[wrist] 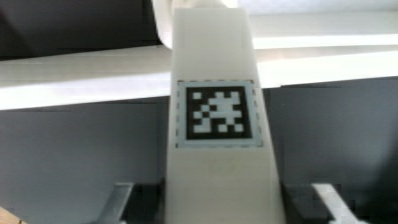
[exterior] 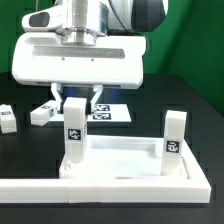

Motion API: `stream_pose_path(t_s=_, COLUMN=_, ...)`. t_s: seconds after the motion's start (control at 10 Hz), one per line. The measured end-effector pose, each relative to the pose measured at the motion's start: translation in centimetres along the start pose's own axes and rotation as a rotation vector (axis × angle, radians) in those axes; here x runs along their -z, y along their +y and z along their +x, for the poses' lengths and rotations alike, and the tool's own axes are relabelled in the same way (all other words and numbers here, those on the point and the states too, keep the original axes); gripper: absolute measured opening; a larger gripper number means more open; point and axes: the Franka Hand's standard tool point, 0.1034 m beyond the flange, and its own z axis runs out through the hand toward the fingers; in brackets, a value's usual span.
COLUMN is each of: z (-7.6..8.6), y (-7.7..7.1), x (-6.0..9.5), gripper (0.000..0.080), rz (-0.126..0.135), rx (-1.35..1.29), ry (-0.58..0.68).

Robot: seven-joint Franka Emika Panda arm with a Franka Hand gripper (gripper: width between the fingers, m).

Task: Assemble desk

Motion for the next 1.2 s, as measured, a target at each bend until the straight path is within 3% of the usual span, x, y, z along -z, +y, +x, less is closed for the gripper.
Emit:
stream_pose_path(t_s=0.6, z=-0.26, y=0.23, x=-0.71, gripper=0.029, rz=-0.027, rx=0.014, ry=0.067)
stream_pose_path(t_s=0.7, z=-0.29, y=0.16, x=-0.73, gripper=0.0372, rz=-0.027, rx=0.015, ry=0.066)
stream_pose_path(t_s=0.8, z=-0.3, y=0.15, x=-0.74, gripper=0.0508, rz=-0.027, rx=0.015, ry=0.066)
stream_pose_path(t_s=0.9, z=-0.3, y=0.17, x=-0.74, gripper=0.0508, rz=-0.027, rx=0.015, ry=0.066)
stream_pose_path(t_s=1.0, z=-0.3, y=0.17, x=-0.75, gripper=0.0622, rz=-0.027, rx=0.015, ry=0.066)
stream_pose_path(t_s=1.2, z=-0.31, y=0.17, x=-0.75, gripper=0.0641, rz=-0.027, rx=0.015, ry=0.066)
